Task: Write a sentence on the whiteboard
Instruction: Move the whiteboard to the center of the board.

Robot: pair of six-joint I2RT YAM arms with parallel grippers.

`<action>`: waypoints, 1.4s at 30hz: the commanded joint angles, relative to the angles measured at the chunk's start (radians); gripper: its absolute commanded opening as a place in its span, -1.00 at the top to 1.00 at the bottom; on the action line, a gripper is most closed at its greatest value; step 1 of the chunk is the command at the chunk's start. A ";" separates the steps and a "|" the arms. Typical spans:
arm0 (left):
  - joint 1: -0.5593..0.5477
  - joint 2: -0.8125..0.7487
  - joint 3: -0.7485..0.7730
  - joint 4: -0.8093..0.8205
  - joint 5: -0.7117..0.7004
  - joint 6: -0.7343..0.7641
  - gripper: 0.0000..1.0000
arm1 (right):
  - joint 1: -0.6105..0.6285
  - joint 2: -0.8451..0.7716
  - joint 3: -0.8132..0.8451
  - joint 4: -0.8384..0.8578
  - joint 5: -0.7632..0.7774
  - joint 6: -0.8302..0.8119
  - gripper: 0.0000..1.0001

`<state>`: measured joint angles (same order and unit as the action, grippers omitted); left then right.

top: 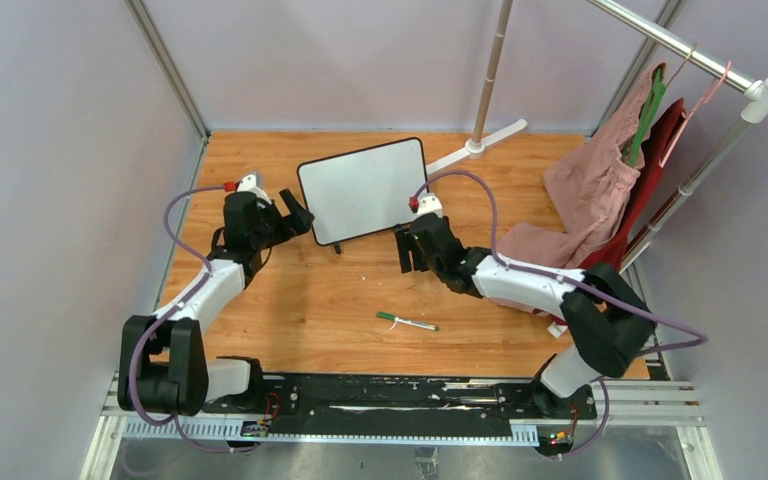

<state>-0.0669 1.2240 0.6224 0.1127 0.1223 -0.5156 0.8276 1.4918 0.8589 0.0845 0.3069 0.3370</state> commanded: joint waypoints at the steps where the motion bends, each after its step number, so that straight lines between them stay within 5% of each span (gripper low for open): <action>1: 0.025 0.063 0.086 0.150 0.167 0.054 -0.97 | -0.035 0.106 0.076 0.096 -0.018 -0.003 -0.48; 17: 0.064 0.278 0.150 0.310 0.354 0.020 -0.89 | -0.106 0.377 0.241 0.123 -0.068 -0.028 -0.08; 42: 0.118 0.404 0.127 0.472 0.531 -0.030 -0.60 | -0.139 0.517 0.327 0.205 -0.085 -0.024 0.15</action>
<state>0.0395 1.6051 0.7609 0.5045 0.5873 -0.5335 0.7017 1.9907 1.1625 0.2726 0.2264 0.3183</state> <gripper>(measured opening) 0.815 0.447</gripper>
